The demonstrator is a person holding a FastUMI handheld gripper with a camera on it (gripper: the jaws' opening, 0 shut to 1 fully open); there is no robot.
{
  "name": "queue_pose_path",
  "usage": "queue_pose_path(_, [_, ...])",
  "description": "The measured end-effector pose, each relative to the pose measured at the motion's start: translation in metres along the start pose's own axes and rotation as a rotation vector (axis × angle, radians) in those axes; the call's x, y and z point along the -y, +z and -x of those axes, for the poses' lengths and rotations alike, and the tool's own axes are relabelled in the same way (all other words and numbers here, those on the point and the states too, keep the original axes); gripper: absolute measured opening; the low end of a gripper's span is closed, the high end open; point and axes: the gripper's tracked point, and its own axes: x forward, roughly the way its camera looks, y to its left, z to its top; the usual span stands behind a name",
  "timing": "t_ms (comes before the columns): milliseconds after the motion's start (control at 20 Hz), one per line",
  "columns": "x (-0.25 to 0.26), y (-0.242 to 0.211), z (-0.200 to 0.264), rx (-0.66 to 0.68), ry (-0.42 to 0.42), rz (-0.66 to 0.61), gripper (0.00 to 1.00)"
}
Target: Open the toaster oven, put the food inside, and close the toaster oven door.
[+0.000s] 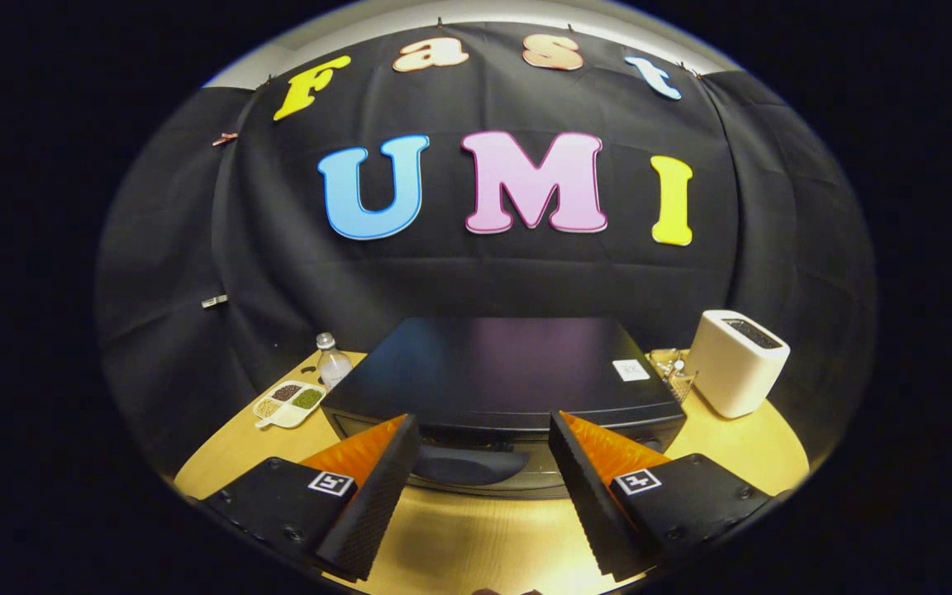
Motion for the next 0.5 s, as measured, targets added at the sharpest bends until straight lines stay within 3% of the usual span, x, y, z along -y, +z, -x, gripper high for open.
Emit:
queue_pose_path(100, [-0.002,-0.014,-0.014,-0.046,-0.009,-0.028,0.98])
queue_pose_path(500, [-0.003,-0.015,-0.02,-0.018,-0.035,0.028,0.99])
